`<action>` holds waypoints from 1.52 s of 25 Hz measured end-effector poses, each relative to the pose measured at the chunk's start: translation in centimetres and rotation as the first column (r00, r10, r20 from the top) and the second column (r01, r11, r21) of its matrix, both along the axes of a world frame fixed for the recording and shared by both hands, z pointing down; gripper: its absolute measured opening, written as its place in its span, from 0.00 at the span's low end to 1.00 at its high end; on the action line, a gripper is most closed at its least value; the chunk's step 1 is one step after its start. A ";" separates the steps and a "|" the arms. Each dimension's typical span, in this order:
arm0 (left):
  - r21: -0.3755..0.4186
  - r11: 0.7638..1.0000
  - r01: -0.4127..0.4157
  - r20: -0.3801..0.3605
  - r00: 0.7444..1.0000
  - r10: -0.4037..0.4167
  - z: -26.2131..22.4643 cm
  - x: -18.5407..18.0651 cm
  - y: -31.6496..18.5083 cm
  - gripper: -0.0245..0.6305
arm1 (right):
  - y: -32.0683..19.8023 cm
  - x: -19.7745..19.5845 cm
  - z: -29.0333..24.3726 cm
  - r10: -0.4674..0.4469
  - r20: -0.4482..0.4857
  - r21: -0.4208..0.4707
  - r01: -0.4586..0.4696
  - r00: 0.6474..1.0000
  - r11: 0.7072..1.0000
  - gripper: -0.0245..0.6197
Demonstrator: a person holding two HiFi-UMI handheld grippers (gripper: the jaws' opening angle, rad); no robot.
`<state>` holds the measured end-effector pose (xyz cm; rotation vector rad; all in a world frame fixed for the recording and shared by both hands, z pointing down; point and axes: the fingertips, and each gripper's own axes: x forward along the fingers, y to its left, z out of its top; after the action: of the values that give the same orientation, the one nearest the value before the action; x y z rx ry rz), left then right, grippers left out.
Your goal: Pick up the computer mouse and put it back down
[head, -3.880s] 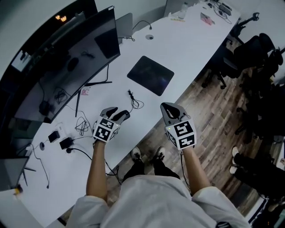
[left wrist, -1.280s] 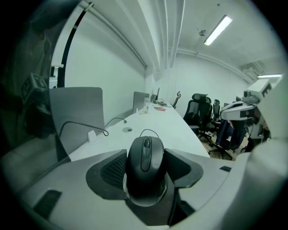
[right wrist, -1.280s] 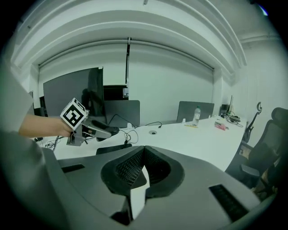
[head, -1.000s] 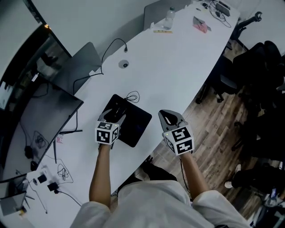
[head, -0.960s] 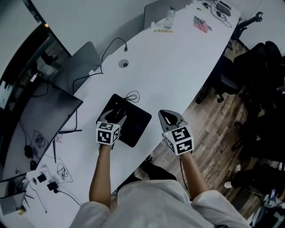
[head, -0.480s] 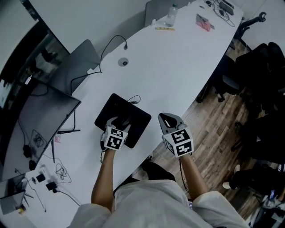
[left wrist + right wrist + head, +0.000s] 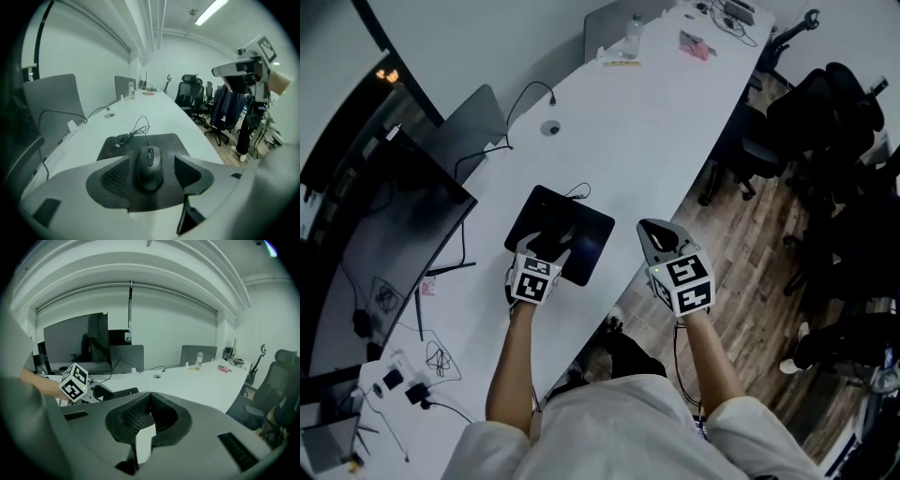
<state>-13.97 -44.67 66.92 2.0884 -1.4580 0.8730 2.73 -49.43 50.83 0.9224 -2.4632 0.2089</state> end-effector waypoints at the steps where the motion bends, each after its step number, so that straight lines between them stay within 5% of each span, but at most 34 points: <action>1: 0.031 0.999 0.008 -0.020 1.000 -0.008 -1.4 -0.5 0.8 0.51 | 0.9 0.1 -1.1 0.008 0.004 0.018 -0.008 1.000 1.000 0.06; 7: 0.231 0.970 0.080 -0.121 0.991 -0.053 -11.2 -3.4 6.2 0.20 | 6.9 0.4 -7.2 0.035 0.045 0.127 -0.040 0.998 0.991 0.06; 11: 0.382 0.916 0.121 -0.129 0.989 -0.077 -18.1 -5.5 10.2 0.08 | 11.3 0.3 -10.5 0.039 0.075 0.183 -0.052 0.996 0.982 0.06; 19: 0.581 0.812 0.053 -0.046 0.998 -0.032 -29.6 -5.7 18.0 0.07 | 19.3 -0.7 -17.5 0.036 0.065 0.320 -0.055 0.997 0.946 0.06; 29: 0.708 0.706 -0.026 0.025 1.000 0.011 -37.8 -4.1 25.9 0.07 | 26.4 -1.6 -23.1 -0.015 0.087 0.431 -0.024 0.996 0.902 0.06; 38: 0.738 0.672 -0.054 0.053 0.998 0.023 -39.7 -4.2 28.2 0.07 | 29.2 -3.2 -24.2 -0.041 0.093 0.456 -0.005 0.995 0.890 0.06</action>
<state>-18.20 -16.47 27.21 2.6772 -2.0387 0.3233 -0.46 -20.21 26.61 1.0965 -2.6665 -0.3591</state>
